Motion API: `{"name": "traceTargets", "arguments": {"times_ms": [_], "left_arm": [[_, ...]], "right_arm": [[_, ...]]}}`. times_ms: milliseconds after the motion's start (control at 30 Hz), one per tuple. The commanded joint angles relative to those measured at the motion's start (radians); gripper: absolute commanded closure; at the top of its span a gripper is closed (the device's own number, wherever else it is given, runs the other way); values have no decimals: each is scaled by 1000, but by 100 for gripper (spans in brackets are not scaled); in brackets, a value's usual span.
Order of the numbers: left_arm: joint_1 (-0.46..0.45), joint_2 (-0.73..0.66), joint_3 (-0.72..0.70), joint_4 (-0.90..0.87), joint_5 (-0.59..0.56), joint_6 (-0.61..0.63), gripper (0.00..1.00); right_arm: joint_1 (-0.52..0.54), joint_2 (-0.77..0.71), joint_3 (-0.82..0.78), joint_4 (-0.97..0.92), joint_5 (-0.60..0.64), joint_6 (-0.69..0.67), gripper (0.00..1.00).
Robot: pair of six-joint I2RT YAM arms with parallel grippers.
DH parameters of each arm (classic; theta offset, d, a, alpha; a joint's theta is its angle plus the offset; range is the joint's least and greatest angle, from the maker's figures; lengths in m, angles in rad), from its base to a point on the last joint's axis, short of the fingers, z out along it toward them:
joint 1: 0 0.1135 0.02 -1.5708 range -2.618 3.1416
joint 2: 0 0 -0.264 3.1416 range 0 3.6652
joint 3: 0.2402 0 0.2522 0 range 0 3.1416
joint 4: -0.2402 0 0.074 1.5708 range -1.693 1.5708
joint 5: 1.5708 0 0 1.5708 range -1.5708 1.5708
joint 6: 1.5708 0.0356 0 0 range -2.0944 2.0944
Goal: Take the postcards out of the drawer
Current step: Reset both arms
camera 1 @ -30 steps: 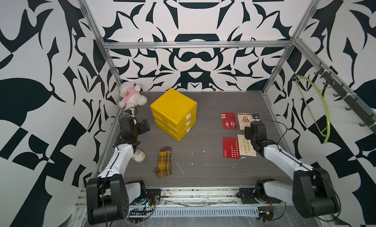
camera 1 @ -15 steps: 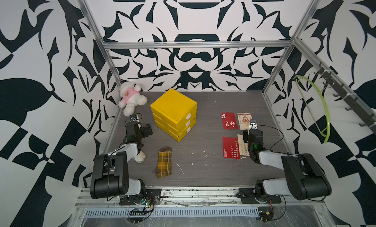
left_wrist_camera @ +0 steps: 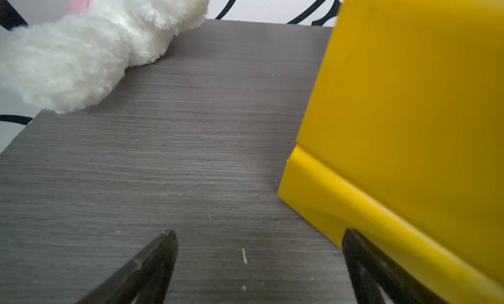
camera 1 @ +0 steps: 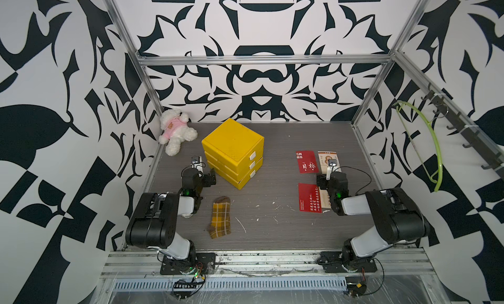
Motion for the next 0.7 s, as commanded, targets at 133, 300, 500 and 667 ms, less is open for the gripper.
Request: {"name": "traceTargets", "arguments": {"times_ms": [133, 300, 500, 667], "left_arm": [[4, 4, 2, 80, -48, 23, 1], [4, 5, 6, 75, -49, 27, 1], [5, 5, 8, 73, -49, 27, 1], [5, 7, 10, 70, -48, 26, 1]], "right_arm": [[-35, -19, 48, 17, -61, 35, 0], [-35, -19, 47, 20, -60, 34, 0], [-35, -18, 48, 19, -60, 34, 0], [-36, -13, 51, 20, -60, 37, 0]]}}
